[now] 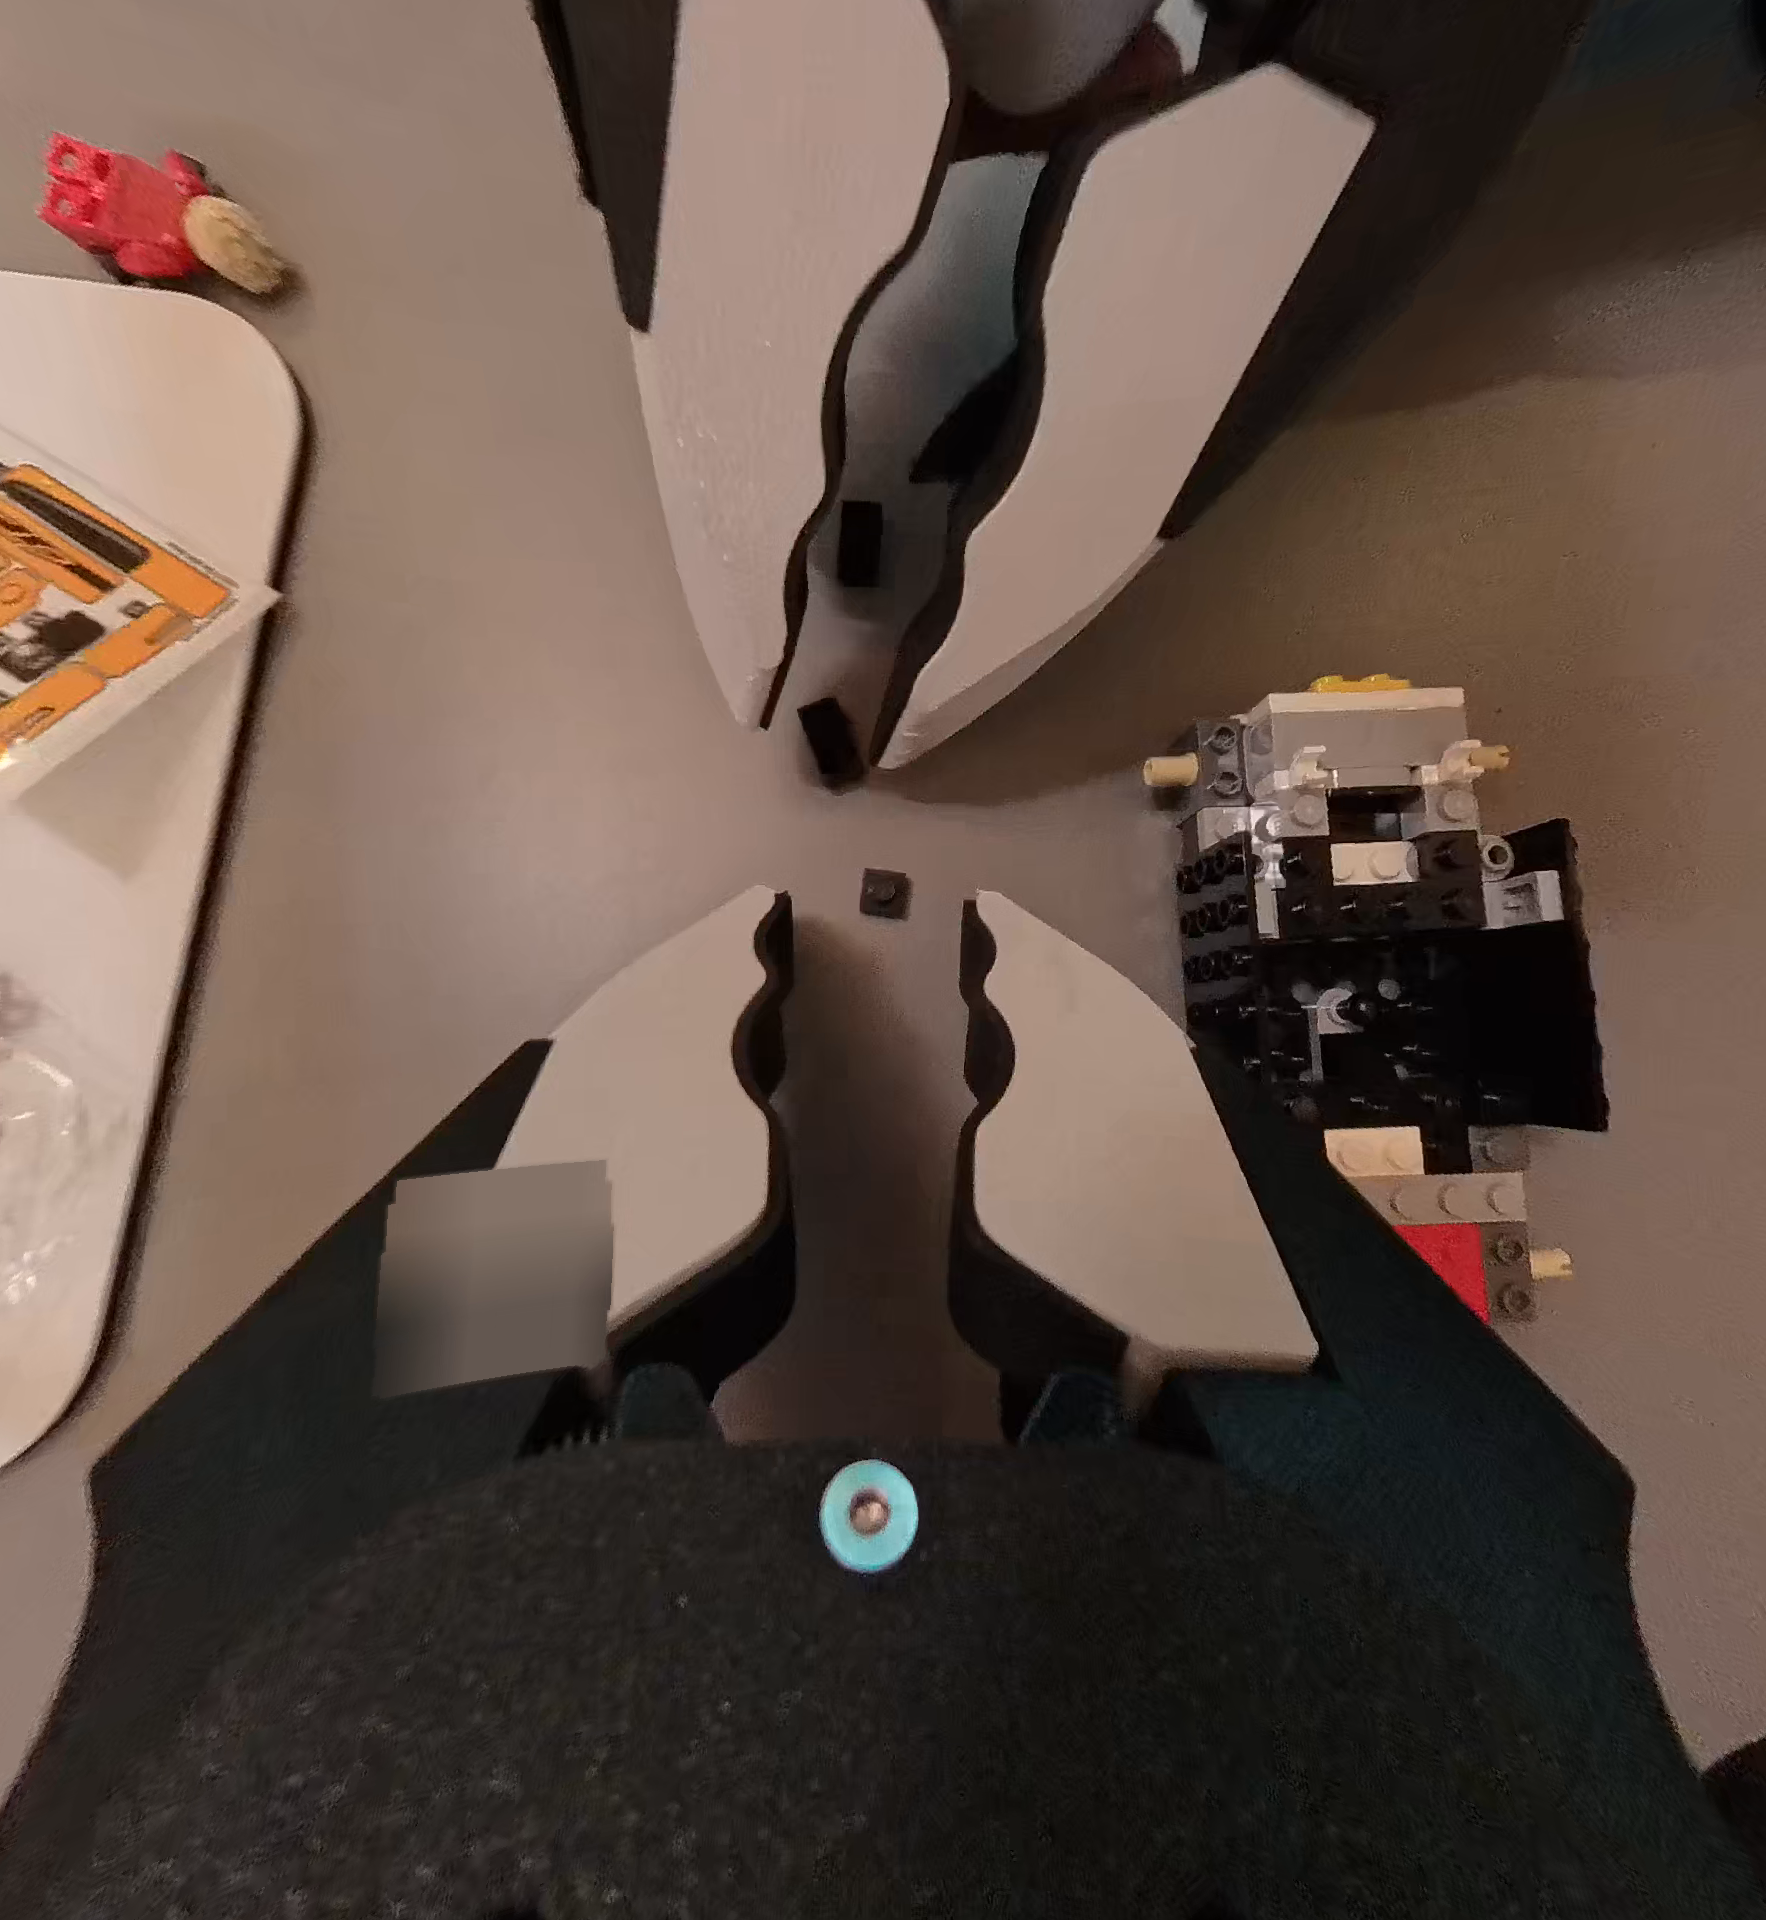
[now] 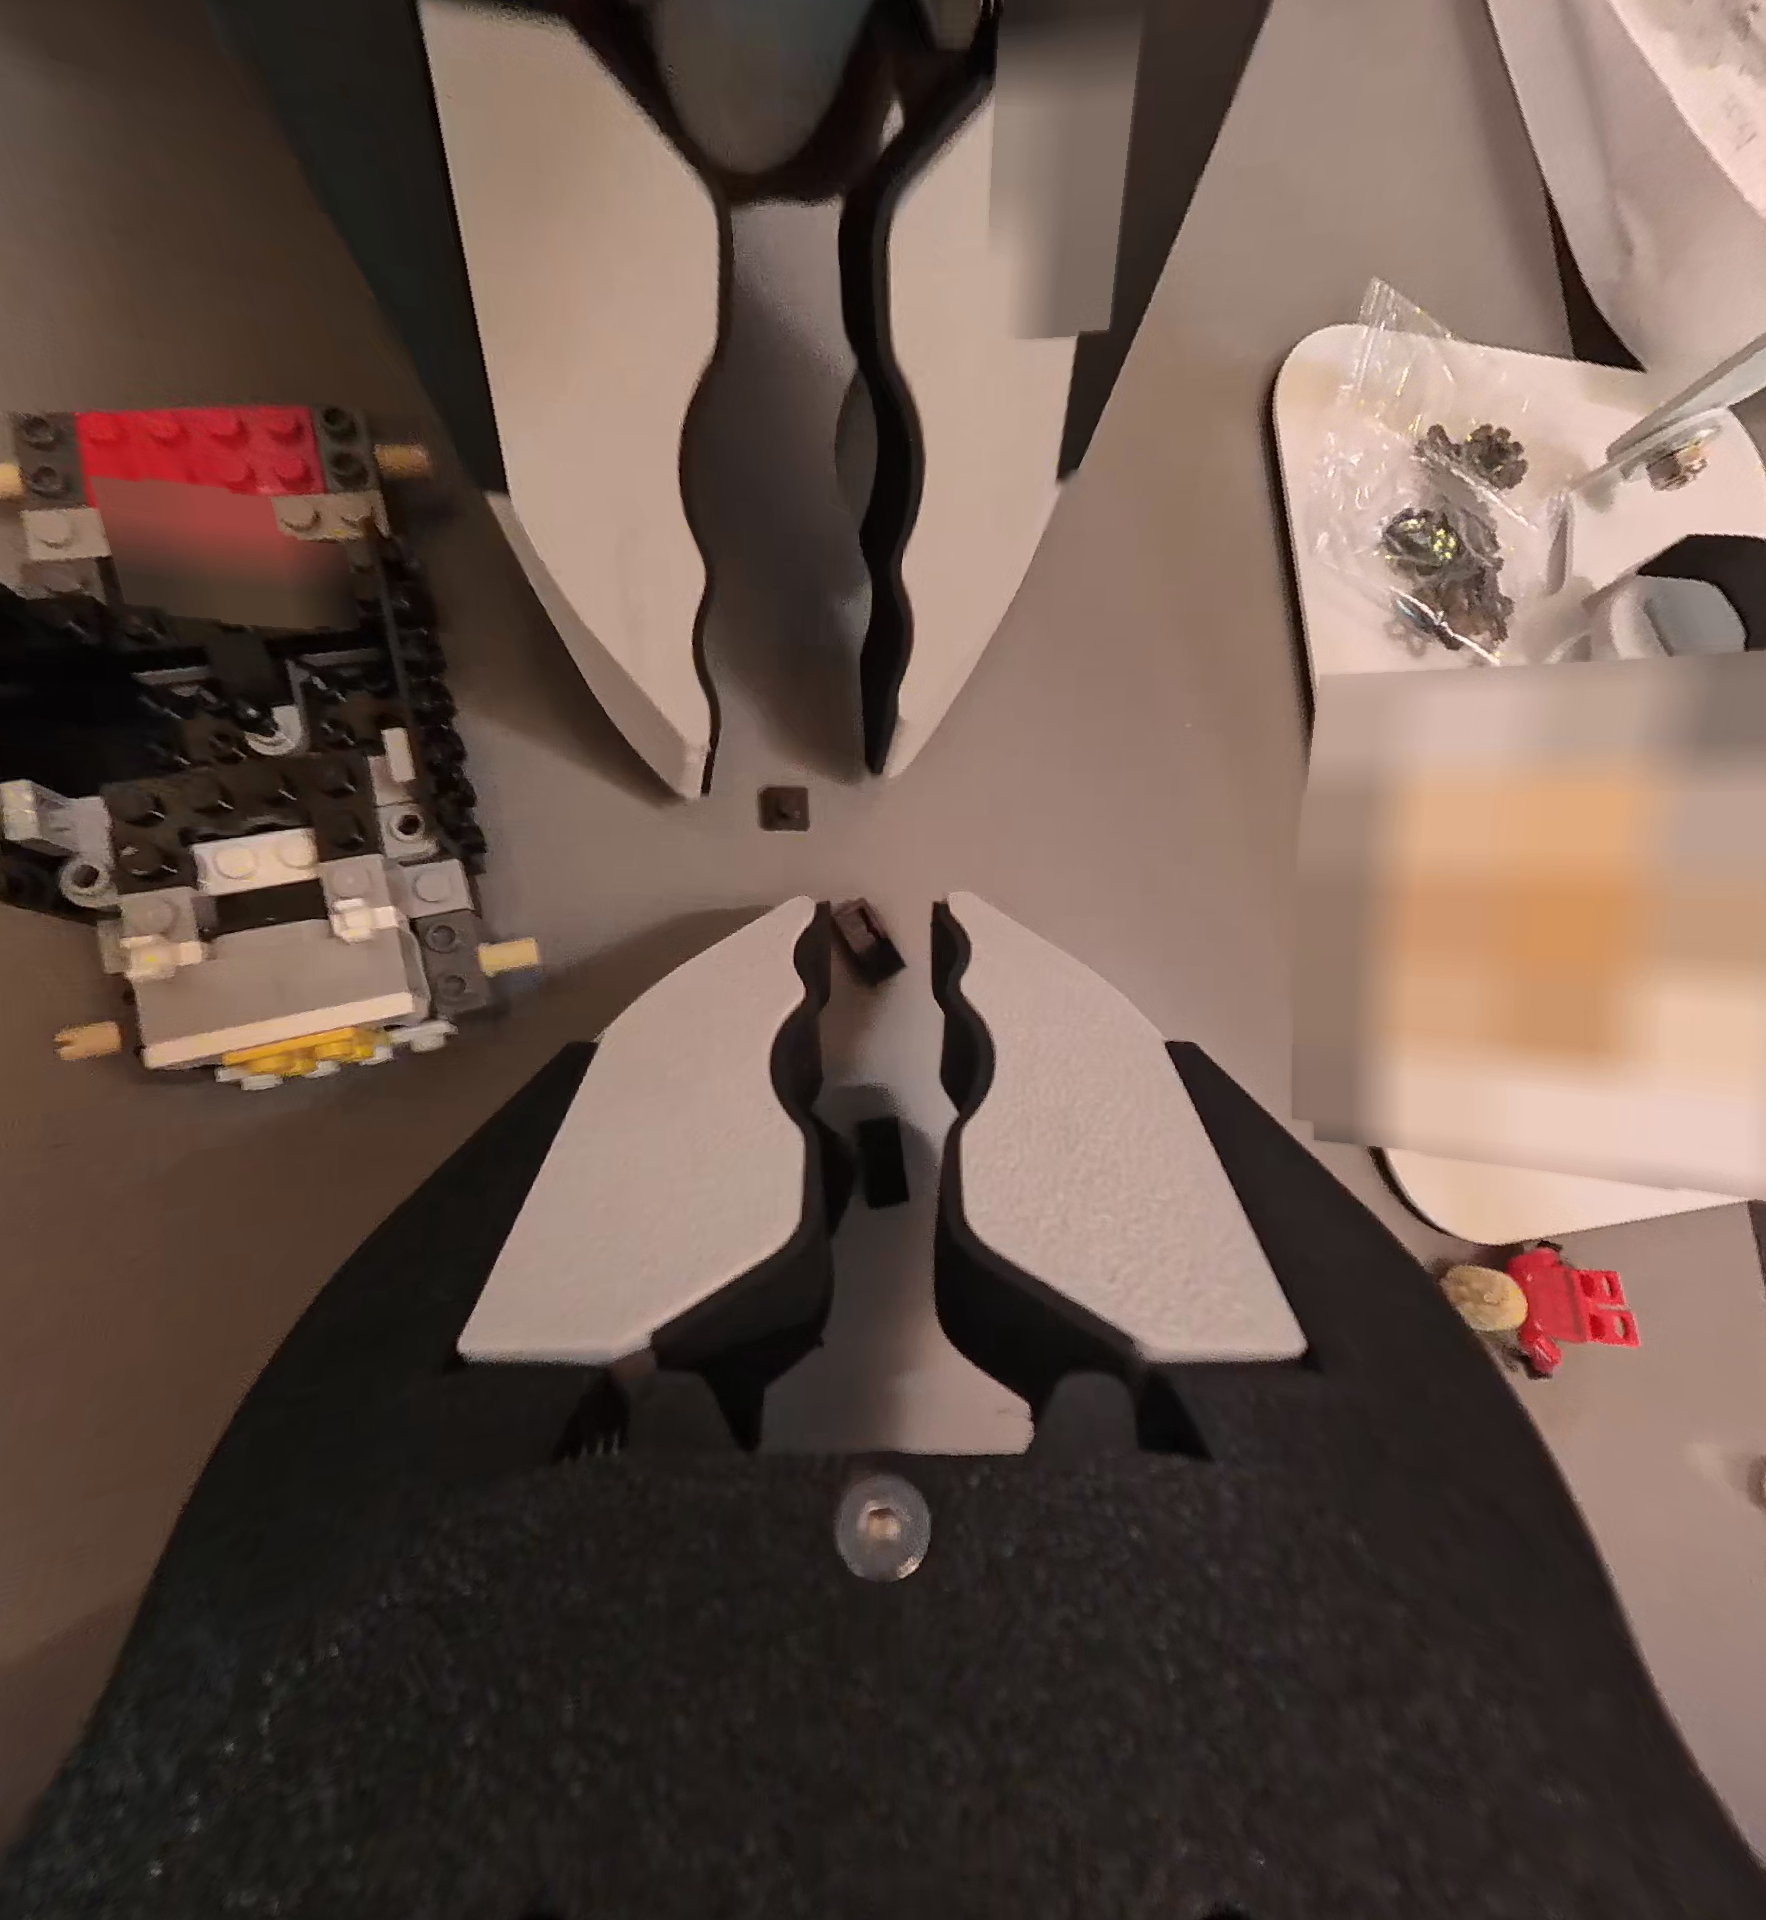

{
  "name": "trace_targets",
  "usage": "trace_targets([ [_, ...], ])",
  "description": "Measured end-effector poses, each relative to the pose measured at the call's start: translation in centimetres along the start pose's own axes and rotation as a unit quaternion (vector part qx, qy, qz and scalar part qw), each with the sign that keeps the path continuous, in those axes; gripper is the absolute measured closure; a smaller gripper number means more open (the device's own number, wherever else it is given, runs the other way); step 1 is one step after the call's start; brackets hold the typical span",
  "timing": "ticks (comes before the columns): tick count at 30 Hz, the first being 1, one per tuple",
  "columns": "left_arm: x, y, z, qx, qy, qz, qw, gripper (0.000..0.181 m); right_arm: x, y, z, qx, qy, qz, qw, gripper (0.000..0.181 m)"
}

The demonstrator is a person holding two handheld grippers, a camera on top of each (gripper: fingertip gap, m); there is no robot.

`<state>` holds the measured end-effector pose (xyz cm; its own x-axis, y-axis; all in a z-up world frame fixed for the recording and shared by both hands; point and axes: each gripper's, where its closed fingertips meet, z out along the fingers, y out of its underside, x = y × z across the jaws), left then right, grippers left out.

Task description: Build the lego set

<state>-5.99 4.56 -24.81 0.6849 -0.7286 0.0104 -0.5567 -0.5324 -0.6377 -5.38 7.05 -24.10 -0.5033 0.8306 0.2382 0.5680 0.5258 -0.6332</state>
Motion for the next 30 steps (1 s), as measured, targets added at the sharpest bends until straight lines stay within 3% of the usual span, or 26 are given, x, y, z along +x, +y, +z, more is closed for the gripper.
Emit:
trace_targets([
  [5, -1.5, -0.8, -1.6, 0.044, -0.027, -0.03, 0.998, 0.161, -0.1, 0.6, 0.2, -0.016, -0.032, 0.003, 0.999, 0.164],
  [10, -1.4, -0.8, -1.2, 0.057, -0.037, -0.022, 0.997, 0.162, -0.3, 0.8, 0.6, -0.041, -0.055, 0.02, 0.997, 0.174],
  [15, 0.2, -1.9, -1.0, 0.084, -0.054, 0.065, 0.993, 0.16, -1.5, -1.2, -1.0, 0.037, -0.123, 0.093, 0.987, 0.174],
  [21, 1.6, -4.4, -2.4, 0.123, -0.107, 0.187, 0.969, 0.169, -2.5, -3.0, -3.4, 0.108, -0.2, 0.146, 0.963, 0.174],
  [30, 2.7, -5.2, -2.7, 0.131, -0.11, 0.224, 0.959, 0.174, -3.1, -3.3, -4.7, 0.144, -0.249, 0.171, 0.942, 0.174],
])
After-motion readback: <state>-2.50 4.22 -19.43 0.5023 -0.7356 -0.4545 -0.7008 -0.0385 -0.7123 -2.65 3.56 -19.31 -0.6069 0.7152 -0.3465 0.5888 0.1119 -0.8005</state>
